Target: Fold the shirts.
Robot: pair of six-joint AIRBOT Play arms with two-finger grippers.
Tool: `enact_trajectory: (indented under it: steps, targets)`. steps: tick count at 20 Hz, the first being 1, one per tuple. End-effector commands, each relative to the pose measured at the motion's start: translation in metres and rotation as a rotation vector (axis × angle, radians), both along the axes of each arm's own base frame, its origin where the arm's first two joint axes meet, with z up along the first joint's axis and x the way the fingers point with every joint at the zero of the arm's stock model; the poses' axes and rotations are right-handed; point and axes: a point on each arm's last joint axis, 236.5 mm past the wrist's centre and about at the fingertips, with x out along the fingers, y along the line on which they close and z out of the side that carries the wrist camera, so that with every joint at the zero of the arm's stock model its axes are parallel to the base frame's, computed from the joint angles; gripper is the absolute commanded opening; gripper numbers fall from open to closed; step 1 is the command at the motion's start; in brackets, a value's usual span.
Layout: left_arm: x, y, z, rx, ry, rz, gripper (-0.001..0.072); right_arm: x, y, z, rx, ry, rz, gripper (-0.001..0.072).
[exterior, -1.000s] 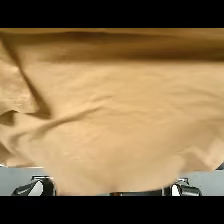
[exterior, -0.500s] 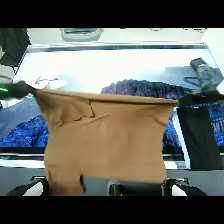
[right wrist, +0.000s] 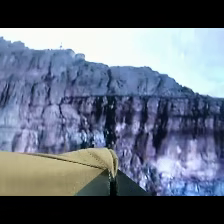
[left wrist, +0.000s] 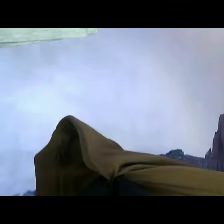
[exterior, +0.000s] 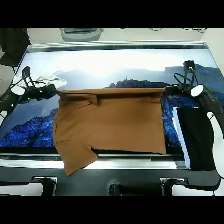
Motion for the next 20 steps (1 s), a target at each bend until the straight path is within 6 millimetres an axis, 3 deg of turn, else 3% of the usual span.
enact_trajectory:
  steps: [1,3,5,7,11,14,20]
  targets:
    - [-0.001,-0.002,0.000,0.010,0.007,-0.047,0.0034,-0.009,0.005,-0.004,0.002,0.041,0.026,0.0047]
    - [-0.033,-0.004,-0.007,-0.002,0.129,-0.122,0.0034,-0.043,0.021,-0.009,0.010,0.177,0.109,0.0047]
    - [-0.073,-0.008,-0.028,-0.030,0.300,-0.196,0.0033,-0.100,0.034,-0.038,0.016,0.433,0.208,0.0047]
    - [-0.100,-0.016,-0.052,-0.076,0.430,-0.241,0.0033,-0.134,0.034,-0.065,0.014,0.576,0.239,0.0047]
    - [-0.119,-0.023,-0.072,-0.126,0.542,-0.253,0.0033,-0.143,0.035,-0.084,0.029,0.621,0.237,0.0047]
    - [-0.119,-0.022,-0.074,-0.128,0.546,-0.250,0.0033,-0.142,0.039,-0.084,0.058,0.621,0.221,0.0047]
    - [-0.118,-0.016,-0.077,-0.132,0.544,-0.236,0.0036,-0.161,0.043,-0.098,0.080,0.682,0.221,0.0050]
